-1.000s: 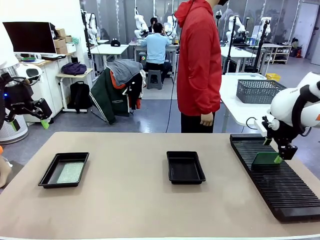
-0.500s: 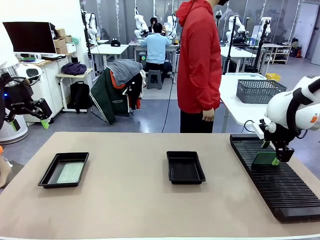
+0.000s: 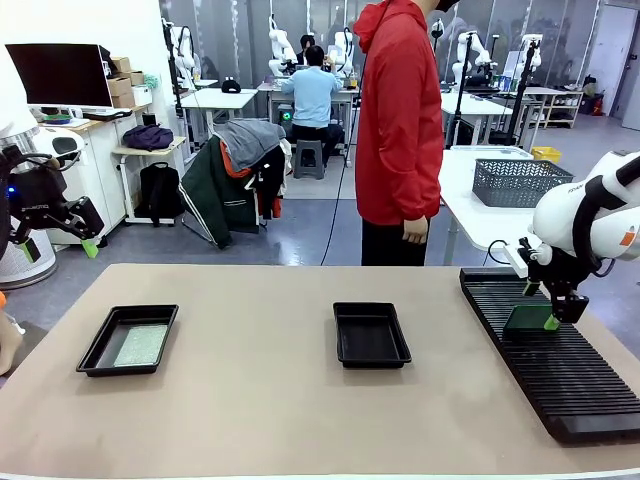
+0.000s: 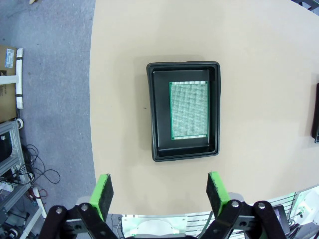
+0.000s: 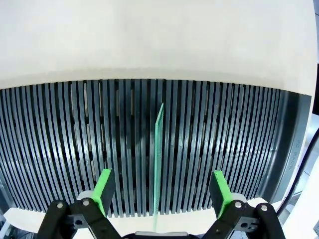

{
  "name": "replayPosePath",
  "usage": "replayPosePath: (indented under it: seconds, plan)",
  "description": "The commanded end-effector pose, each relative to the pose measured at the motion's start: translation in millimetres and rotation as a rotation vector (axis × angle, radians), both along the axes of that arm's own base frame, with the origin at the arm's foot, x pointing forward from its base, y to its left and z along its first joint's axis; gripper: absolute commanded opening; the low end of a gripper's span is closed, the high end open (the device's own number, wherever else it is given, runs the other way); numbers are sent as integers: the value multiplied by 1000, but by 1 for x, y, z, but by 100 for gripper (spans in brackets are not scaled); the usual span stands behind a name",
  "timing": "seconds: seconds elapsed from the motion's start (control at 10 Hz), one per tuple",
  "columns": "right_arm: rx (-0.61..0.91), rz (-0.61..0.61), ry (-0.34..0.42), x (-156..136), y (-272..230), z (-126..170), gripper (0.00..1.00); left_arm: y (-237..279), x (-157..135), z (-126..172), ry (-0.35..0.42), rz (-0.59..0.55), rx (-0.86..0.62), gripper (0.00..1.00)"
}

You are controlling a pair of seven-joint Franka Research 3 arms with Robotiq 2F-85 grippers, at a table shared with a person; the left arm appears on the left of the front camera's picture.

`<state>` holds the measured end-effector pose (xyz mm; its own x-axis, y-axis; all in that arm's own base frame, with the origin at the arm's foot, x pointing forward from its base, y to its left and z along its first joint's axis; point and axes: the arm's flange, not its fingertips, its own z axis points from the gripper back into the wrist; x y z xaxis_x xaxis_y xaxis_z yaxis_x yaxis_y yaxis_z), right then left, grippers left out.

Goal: Inspect and transfer BCBs to ESD trays.
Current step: Pick up the Blank PCB from the PCB Rack and place it in the right ESD tray.

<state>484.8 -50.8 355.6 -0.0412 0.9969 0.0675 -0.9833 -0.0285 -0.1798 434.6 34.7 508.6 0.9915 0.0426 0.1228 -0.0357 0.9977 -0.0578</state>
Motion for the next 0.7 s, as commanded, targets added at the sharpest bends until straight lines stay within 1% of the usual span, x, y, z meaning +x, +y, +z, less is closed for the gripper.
replayPosePath:
  seconds: [0.0,0.2,0.3,0.4,0.5,0.6]
  plan:
    - [0,0,0,0,0,0,100,1,0,-3,-6,2,0,100]
    - [5,15,5,3,-3,-2,94,1,0,-3,-6,2,0,100]
    - [2,20,-3,3,-3,-4,85,1,0,-3,-6,2,0,100]
    - [-4,17,5,3,-4,-5,82,1,0,-3,-6,2,0,100]
    - [1,20,8,3,-6,-5,69,1,0,-3,-6,2,0,100]
    - [0,18,11,1,-7,-4,66,1,0,-3,-6,2,0,100]
